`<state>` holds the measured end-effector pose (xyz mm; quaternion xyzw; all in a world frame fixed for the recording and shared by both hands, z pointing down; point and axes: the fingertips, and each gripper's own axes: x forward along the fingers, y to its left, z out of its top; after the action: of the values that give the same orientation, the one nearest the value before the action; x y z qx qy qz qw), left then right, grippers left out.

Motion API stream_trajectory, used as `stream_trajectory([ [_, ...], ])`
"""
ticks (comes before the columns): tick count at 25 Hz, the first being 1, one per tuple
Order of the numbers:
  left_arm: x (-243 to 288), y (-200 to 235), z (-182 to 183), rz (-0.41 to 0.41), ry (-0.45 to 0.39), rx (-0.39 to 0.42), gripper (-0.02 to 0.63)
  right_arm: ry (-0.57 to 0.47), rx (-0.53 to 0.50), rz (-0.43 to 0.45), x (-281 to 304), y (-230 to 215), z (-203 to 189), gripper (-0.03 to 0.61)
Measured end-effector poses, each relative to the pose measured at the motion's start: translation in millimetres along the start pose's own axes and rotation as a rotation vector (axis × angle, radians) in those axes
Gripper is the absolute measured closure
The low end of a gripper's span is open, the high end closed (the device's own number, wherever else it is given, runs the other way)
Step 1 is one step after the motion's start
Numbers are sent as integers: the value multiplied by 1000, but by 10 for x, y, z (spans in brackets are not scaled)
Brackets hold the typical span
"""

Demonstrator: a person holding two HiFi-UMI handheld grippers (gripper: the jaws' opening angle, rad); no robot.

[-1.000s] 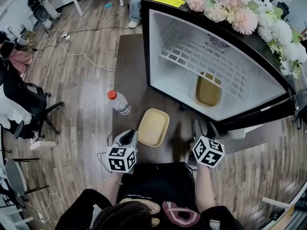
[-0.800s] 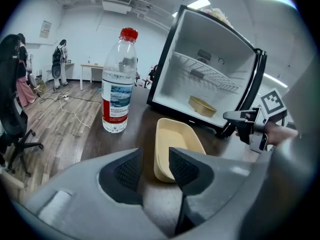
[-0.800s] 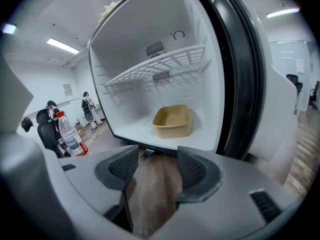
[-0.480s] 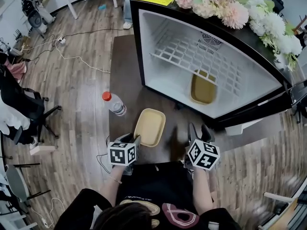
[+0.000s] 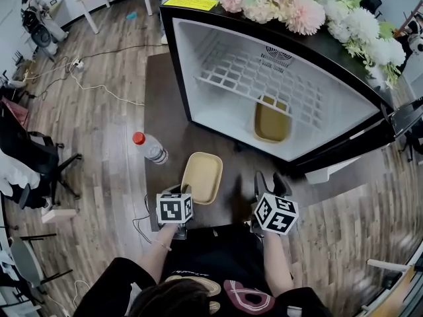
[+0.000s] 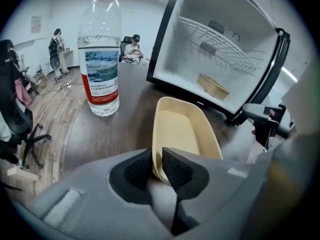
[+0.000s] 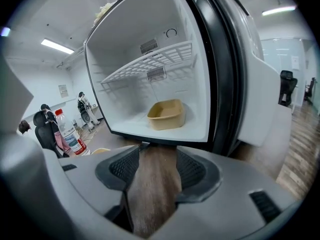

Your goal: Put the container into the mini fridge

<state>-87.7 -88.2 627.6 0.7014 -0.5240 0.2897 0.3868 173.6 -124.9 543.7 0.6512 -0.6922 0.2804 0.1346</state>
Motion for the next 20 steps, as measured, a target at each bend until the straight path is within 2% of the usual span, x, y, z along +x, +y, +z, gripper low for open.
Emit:
stream_trajectory([
  [6, 25, -36, 27, 20, 14, -2, 582, 7, 33, 13, 20, -12, 4, 339],
  [15, -7, -161, 176, 9, -38, -6, 591, 5, -3, 55, 8, 34, 45, 373],
  [20, -62, -240, 386, 5, -92, -18, 592, 9, -4, 57, 1, 7, 37, 387],
])
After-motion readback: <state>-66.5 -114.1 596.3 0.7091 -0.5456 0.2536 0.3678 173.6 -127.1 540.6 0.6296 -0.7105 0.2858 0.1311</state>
